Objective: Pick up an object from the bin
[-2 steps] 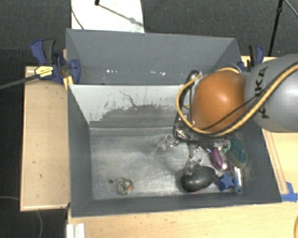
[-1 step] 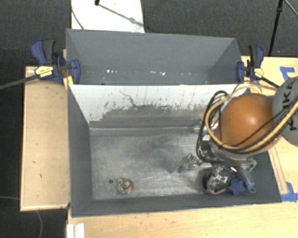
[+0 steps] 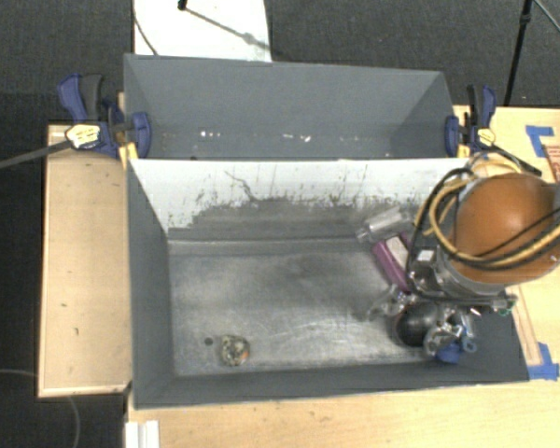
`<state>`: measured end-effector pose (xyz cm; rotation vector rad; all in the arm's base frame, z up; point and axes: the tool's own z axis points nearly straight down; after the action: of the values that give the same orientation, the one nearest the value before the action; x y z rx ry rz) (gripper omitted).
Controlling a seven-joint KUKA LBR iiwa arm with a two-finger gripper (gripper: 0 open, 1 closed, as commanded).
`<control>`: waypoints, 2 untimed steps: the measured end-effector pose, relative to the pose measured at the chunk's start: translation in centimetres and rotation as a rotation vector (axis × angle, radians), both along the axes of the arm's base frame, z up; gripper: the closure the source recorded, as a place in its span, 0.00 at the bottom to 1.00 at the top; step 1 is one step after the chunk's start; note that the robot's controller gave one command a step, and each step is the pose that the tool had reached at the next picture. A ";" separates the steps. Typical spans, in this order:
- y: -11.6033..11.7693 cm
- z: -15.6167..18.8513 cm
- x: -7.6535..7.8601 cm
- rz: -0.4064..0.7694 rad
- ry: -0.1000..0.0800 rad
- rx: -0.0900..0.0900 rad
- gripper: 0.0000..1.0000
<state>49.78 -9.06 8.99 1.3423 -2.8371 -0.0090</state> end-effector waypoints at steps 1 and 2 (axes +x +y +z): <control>0.3 0.0 -0.1 0.002 0.004 0.000 1.00; 0.5 0.3 0.5 0.000 -0.017 0.004 0.00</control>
Offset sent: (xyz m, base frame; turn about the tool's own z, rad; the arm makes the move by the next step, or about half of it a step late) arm 0.0000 0.0000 0.0000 0.0000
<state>50.28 -8.55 9.33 1.3501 -2.8527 -0.0027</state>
